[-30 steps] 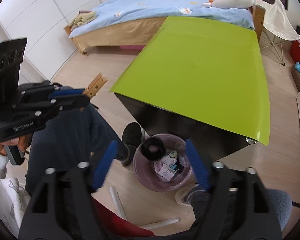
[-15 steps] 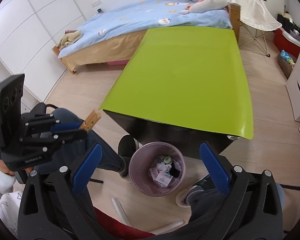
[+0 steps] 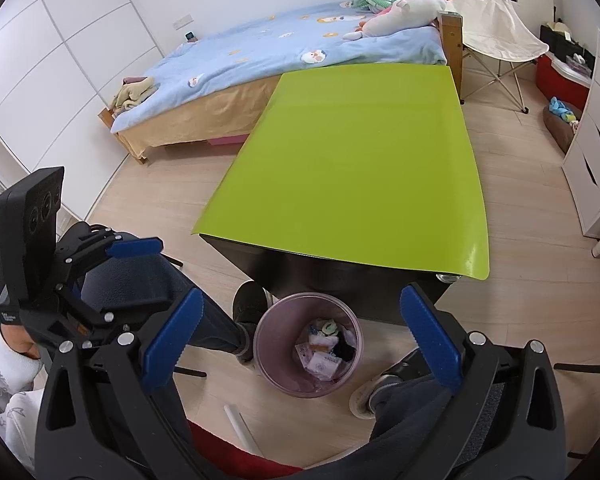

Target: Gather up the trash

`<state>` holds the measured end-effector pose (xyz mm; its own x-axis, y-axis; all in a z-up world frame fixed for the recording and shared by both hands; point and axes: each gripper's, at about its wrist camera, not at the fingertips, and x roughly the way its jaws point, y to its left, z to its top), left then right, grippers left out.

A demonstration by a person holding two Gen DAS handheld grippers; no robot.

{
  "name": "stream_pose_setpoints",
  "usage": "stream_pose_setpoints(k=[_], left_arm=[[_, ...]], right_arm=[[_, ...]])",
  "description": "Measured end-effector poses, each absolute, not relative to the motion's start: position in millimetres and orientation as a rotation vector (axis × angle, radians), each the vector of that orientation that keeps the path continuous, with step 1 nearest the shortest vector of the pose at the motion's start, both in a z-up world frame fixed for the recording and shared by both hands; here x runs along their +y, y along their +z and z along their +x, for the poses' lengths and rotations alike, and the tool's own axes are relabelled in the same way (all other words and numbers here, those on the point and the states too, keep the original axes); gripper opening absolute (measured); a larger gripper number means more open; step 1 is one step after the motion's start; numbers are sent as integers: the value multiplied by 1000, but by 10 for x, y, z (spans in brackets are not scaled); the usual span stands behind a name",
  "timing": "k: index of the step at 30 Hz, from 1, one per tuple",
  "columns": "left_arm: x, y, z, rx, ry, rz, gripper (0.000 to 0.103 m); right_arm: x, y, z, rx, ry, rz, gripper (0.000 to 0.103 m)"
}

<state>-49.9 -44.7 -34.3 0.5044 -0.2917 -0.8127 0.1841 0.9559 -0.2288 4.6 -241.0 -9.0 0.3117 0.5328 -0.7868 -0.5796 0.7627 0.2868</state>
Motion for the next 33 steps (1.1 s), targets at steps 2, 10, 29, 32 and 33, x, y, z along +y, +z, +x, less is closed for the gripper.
stream_pose_setpoints(k=[2, 10, 29, 32, 33], left_arm=[[-413, -325, -496, 995, -270, -124, 93], [-269, -265, -499, 969, -191, -152, 95], [39, 289, -61, 840, -128, -148, 96], [60, 300, 11, 844, -133, -151, 97], [58, 299, 24, 846, -142, -158, 97]], right_arm=[[-2402, -87, 46, 1009, 728, -54, 100], [-2341, -24, 43, 974, 683, -70, 100], [-2012, 510, 494, 860, 657, -96, 100], [-1968, 556, 546, 849, 668, -99, 100], [-1949, 563, 565, 850, 670, -97, 100]])
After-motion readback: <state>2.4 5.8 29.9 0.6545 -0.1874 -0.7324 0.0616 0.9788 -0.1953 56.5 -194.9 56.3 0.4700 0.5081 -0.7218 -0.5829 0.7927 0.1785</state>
